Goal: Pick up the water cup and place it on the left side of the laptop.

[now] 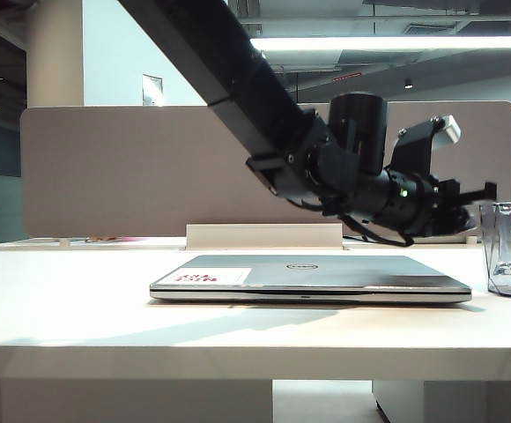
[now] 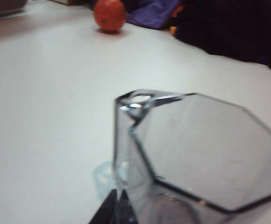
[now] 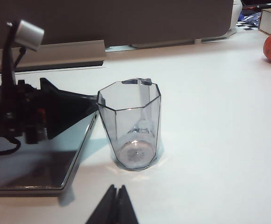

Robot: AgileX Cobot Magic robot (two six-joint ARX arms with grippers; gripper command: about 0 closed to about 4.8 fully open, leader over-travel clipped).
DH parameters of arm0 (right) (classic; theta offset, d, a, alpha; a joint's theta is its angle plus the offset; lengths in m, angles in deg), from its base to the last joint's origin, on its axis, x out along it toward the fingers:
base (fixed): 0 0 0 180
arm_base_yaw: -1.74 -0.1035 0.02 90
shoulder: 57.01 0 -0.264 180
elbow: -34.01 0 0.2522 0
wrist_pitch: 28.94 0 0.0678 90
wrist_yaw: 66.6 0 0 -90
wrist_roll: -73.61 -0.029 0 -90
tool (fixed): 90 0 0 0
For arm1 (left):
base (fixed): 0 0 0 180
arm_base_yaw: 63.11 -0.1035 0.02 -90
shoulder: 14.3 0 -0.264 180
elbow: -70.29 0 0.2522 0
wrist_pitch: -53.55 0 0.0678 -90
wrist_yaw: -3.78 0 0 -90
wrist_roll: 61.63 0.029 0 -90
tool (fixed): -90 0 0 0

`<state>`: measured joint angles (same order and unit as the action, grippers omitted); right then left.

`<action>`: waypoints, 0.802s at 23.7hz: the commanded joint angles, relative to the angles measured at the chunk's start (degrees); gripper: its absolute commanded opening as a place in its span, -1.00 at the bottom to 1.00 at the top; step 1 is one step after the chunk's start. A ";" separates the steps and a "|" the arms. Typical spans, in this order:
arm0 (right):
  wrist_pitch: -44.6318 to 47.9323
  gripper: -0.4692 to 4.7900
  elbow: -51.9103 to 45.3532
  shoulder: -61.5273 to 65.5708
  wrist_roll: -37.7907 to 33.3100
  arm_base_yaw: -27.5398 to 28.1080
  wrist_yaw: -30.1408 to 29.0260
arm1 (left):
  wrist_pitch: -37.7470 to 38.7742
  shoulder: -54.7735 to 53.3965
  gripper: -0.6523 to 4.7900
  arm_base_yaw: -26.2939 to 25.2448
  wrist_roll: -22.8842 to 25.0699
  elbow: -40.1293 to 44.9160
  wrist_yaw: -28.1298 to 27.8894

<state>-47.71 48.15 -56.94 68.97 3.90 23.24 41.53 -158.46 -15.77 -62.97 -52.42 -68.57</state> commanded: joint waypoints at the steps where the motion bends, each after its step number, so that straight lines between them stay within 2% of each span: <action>1: 0.79 -0.84 -0.15 -0.09 0.13 0.04 -0.02 | 1.33 1.75 -0.78 0.13 -0.17 -0.26 3.96; 5: 0.79 -0.84 -0.15 -0.09 0.13 0.04 0.00 | 5.05 3.43 -0.78 0.15 -0.17 -0.28 4.70; 11: 0.94 -0.84 -0.15 -0.09 0.15 0.07 0.28 | 11.82 4.07 -0.78 0.42 -0.17 -0.42 13.31; 15: 0.85 -0.84 -0.15 -0.09 0.15 0.11 0.46 | 18.56 5.84 -0.78 0.39 0.92 -0.42 14.84; 17: 0.83 -0.84 -0.15 -0.09 0.15 0.11 0.44 | 18.58 6.64 -0.78 0.39 1.18 -0.42 16.11; 19: 0.85 -0.84 -0.15 -0.09 0.15 0.09 0.46 | 19.43 7.45 -0.78 0.42 4.59 -0.42 14.14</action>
<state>-47.71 48.15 -56.94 68.97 3.92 23.37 60.90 -151.77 -15.51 -60.92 -52.62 -53.40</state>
